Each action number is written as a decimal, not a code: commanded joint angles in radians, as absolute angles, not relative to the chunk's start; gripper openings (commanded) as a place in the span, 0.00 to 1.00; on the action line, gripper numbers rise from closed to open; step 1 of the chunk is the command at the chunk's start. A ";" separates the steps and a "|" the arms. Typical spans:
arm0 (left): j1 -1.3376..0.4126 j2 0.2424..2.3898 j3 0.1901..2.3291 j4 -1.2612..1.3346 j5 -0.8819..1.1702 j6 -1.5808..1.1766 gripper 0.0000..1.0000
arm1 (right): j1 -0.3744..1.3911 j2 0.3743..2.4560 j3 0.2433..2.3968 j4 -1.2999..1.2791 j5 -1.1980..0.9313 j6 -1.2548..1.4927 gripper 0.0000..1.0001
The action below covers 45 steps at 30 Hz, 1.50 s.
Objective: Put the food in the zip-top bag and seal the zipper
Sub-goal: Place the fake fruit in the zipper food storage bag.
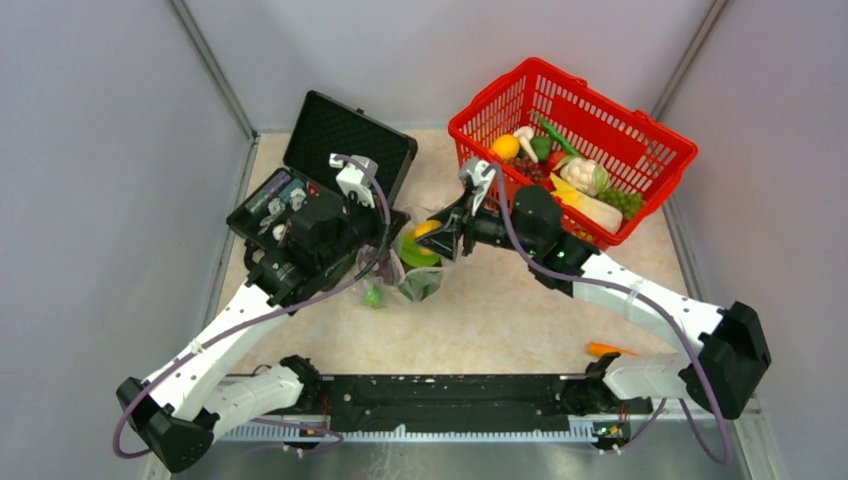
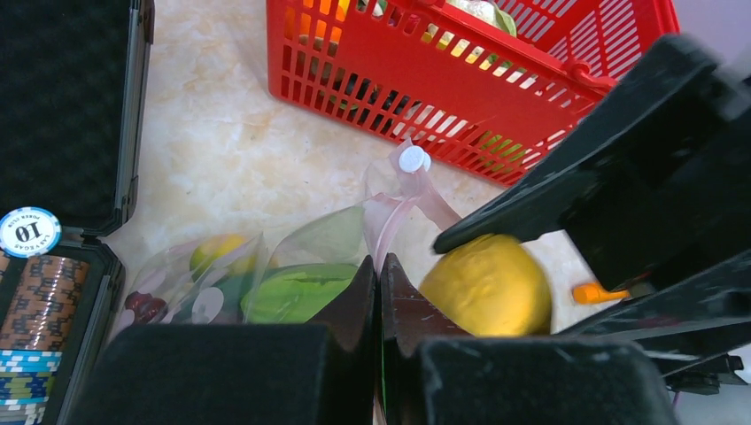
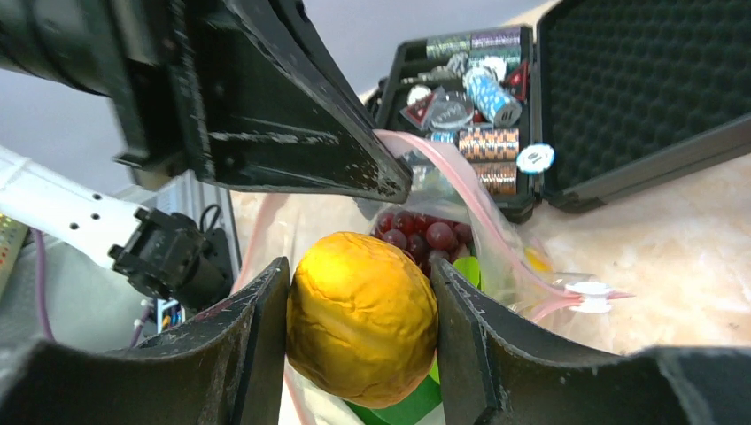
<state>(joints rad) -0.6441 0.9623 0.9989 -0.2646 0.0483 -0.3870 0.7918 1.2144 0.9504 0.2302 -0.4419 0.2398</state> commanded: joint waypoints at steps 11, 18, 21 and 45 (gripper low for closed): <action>-0.642 0.922 1.007 -0.169 0.030 -0.375 0.00 | 0.870 1.330 1.066 0.189 -0.355 0.158 0.28; -0.642 0.909 0.997 -0.160 0.012 -0.371 0.00 | 0.871 1.357 1.101 0.134 -0.449 0.145 0.38; -0.642 0.895 0.983 -0.148 0.009 -0.374 0.00 | 0.872 1.372 1.120 0.095 -0.477 0.137 0.45; -0.642 0.835 0.951 -0.129 -0.103 -0.396 0.00 | 0.922 1.428 1.184 0.102 -0.522 0.186 0.68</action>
<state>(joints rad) -0.6441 0.8696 0.9470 -0.2310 -0.0631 -0.3878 0.8806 1.3945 1.0988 0.0814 -0.5270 0.1787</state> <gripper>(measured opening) 0.001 0.662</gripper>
